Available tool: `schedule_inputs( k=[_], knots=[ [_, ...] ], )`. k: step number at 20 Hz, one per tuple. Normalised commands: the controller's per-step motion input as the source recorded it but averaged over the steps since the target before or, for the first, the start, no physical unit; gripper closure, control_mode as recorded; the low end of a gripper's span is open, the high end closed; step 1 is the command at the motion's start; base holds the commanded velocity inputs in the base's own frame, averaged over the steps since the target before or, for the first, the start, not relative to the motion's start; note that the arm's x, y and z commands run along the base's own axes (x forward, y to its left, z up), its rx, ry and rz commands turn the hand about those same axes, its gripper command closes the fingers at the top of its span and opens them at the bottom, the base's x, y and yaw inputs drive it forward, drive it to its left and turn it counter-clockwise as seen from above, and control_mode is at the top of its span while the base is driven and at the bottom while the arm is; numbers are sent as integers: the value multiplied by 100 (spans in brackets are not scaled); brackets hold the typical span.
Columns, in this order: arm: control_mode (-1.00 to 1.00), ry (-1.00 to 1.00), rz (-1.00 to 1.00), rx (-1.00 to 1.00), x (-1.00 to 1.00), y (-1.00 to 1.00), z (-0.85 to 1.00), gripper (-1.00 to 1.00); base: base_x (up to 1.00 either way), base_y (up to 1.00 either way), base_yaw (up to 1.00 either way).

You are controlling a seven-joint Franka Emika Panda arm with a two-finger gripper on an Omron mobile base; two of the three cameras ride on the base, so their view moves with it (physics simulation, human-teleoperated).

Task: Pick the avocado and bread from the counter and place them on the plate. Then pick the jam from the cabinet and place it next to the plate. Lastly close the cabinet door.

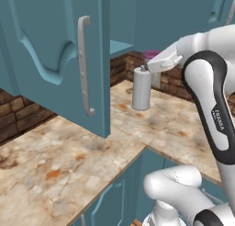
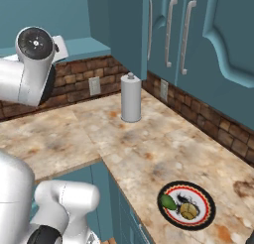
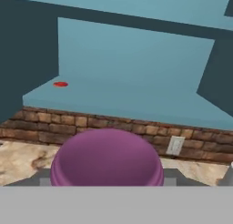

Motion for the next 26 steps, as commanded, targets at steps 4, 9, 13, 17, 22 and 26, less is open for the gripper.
schedule_inputs(
  k=[4, 9, 13, 17, 22, 26],
  knots=[
    [-100, 1, -9, -3, -54, -34, -28, 100, 0, 0, 0],
    [-100, 5, -11, -4, -39, -33, -40, 100, 0, 0, 0],
    [-100, 10, -11, -3, -37, -33, -43, 100, 0, 0, 0],
    [-100, 10, -11, 0, -39, -40, -37, 100, 0, 0, 0],
    [-100, 7, -11, 0, -32, -45, -41, 100, 0, 0, 0],
    [-100, 4, -12, 0, -19, -51, -44, 100, 0, 0, 0]
  ],
)
